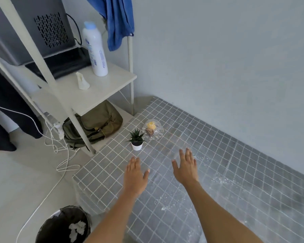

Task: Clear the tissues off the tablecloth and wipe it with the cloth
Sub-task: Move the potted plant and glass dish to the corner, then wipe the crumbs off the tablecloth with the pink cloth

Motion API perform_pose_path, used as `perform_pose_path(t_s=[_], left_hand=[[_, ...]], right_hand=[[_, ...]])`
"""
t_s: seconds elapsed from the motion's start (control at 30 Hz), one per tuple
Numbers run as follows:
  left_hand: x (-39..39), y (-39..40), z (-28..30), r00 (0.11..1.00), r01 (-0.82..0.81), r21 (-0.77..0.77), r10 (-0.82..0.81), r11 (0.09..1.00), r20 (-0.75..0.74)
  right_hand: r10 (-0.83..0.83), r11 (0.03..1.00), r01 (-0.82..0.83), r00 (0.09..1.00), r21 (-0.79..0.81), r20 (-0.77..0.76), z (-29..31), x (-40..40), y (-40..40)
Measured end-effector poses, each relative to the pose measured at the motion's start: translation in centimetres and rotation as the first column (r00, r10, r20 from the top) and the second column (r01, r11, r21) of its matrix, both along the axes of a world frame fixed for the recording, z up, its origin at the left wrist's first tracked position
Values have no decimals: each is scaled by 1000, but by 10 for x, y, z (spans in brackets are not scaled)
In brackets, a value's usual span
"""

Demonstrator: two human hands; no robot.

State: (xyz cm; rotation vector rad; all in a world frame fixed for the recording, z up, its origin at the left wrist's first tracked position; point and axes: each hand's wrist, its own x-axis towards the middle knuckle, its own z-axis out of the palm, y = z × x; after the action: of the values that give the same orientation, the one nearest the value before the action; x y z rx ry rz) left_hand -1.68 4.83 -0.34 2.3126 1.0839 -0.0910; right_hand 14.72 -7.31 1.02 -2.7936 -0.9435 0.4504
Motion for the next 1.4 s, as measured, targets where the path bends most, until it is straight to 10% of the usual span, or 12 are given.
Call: perform_pose_path(t_s=[0.67,1.4], left_hand=[[52,-171,40,728,685,137,-667,716,-158],[-28,-434,21,574,815,77,-780,575,-249]], right_hand=[[-515,857,516,855,0,-60,12,-80,-243],[-452,890,434,879,-141,-152,-6,-172,-495]])
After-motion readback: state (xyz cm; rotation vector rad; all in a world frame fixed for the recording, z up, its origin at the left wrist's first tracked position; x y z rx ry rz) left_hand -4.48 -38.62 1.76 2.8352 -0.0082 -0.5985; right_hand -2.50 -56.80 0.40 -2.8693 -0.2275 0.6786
